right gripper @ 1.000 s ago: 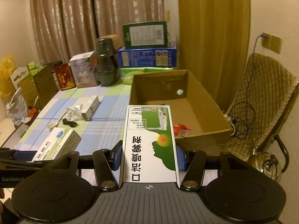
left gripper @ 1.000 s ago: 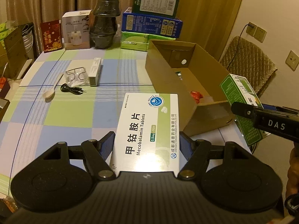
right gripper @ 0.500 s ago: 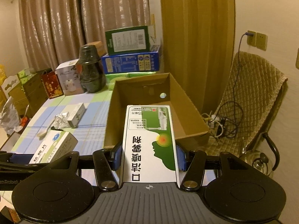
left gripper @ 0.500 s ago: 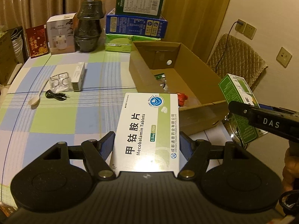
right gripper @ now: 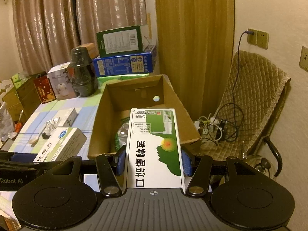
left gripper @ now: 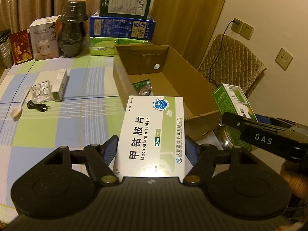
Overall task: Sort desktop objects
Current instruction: 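Lower both held medicine boxes into the cardboard box, then open both tools to release the medicine boxes into the box, then move both tools back over the white spoon and black cable, then grasp the white spoon with the left tool while the right tool grasps the black cable, then lift the spoon and cable and carry both toward the cardboard box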
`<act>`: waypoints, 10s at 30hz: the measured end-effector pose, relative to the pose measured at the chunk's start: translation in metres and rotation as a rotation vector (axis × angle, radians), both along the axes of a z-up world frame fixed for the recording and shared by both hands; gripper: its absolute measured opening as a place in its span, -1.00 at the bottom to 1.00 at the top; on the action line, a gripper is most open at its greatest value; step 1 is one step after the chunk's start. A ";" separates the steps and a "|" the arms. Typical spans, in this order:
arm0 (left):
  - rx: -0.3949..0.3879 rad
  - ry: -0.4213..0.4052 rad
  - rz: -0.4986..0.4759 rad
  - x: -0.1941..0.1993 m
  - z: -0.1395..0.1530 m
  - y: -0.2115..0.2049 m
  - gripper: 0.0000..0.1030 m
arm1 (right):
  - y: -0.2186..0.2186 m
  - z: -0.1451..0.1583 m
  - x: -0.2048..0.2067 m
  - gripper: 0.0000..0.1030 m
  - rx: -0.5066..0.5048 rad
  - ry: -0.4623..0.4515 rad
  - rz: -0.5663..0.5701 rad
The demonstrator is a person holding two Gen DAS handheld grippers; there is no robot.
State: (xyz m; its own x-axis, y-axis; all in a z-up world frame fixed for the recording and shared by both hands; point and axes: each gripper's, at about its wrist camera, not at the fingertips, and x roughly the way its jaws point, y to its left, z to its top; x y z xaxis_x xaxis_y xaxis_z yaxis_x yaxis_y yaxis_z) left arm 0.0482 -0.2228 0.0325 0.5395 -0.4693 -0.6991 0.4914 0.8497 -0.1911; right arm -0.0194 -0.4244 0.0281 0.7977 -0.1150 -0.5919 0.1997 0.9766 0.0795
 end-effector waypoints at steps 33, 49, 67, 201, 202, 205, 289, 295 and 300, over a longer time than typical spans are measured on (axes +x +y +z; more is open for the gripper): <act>-0.038 0.017 0.023 0.060 0.007 -0.055 0.31 | -0.035 -0.001 0.062 0.03 -0.064 0.019 0.032; -0.031 0.025 0.041 0.080 0.001 -0.065 0.31 | -0.042 -0.007 0.088 0.03 -0.098 0.038 0.052; -0.035 0.041 0.038 0.105 -0.010 -0.077 0.31 | -0.052 -0.011 0.110 0.03 -0.086 0.044 0.050; 0.276 -0.187 0.187 0.263 -0.172 0.251 0.09 | 0.291 -0.201 0.318 -0.53 -0.114 0.074 0.856; 0.281 -0.188 0.179 0.262 -0.172 0.248 0.05 | 0.290 -0.201 0.318 -0.53 -0.109 0.080 0.848; 0.282 -0.189 0.166 0.260 -0.172 0.243 -0.20 | 0.290 -0.199 0.315 -0.54 -0.104 0.101 0.831; 0.131 -0.176 0.222 0.082 -0.146 0.185 -0.47 | 0.210 -0.144 0.151 -0.87 -0.024 0.086 0.444; 0.130 -0.199 0.225 0.065 -0.131 0.176 -0.47 | 0.202 -0.129 0.133 -0.87 -0.017 0.081 0.417; 0.106 -0.197 0.227 0.049 -0.115 0.168 -0.47 | 0.192 -0.111 0.115 -0.87 -0.014 0.070 0.392</act>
State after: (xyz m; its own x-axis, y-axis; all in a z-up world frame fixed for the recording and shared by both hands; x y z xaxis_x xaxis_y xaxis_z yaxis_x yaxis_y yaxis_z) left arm 0.0972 -0.0547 -0.0824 0.7523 -0.2512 -0.6090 0.3053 0.9521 -0.0155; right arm 0.0954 -0.2328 -0.0830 0.7407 0.1817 -0.6468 -0.1835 0.9808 0.0654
